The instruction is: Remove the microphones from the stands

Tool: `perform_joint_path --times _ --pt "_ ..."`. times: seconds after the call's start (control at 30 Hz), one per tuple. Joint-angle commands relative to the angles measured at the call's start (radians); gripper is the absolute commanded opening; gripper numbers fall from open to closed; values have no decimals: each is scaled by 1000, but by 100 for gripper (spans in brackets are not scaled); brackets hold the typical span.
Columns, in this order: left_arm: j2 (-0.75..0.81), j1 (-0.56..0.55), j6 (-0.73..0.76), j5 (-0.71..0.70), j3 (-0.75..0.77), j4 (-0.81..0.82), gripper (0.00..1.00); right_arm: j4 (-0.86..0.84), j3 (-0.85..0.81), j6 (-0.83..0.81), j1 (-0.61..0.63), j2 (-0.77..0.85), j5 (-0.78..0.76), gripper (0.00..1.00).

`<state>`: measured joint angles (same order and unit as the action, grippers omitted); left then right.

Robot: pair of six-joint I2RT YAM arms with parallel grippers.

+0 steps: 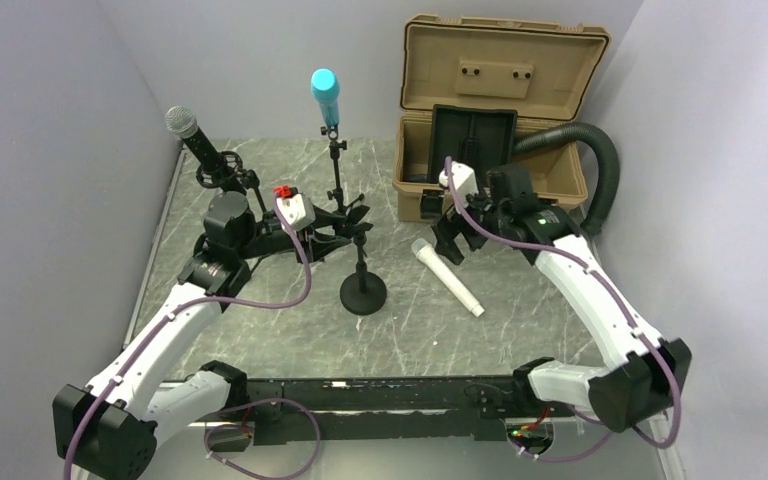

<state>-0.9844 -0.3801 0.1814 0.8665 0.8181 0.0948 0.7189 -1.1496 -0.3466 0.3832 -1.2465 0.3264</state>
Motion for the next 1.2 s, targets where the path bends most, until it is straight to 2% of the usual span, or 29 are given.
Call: perform_joint_path --times 0.0,0.1,0.13,0.33,0.4,0.5,0.53,0.63,0.9,1.17 --pt "-12 9 72 -15 41 -28 25 54 -102 -44 7 56 148 100" --pt "-19 9 70 -1 58 -44 49 47 -128 -56 12 59 241 100" --pt "-21 9 72 2 62 -50 53 32 -125 -58 17 63 269 100" --pt "-26 9 75 6 68 -57 62 -67 -102 -81 71 63 386 100" --pt "-29 9 78 10 71 -62 68 -93 -98 -90 91 48 405 100" --pt "-31 9 85 20 85 -76 95 -148 -82 -99 117 18 427 99" --pt "-30 9 85 23 89 -81 99 -167 -75 -101 125 8 438 98" --pt "-20 9 93 23 99 -93 99 -240 -45 -94 147 -21 476 96" --pt "24 16 185 -42 166 -317 99 -553 50 -16 199 -105 563 92" --pt "78 124 187 16 144 -395 99 -815 58 101 249 -223 562 90"
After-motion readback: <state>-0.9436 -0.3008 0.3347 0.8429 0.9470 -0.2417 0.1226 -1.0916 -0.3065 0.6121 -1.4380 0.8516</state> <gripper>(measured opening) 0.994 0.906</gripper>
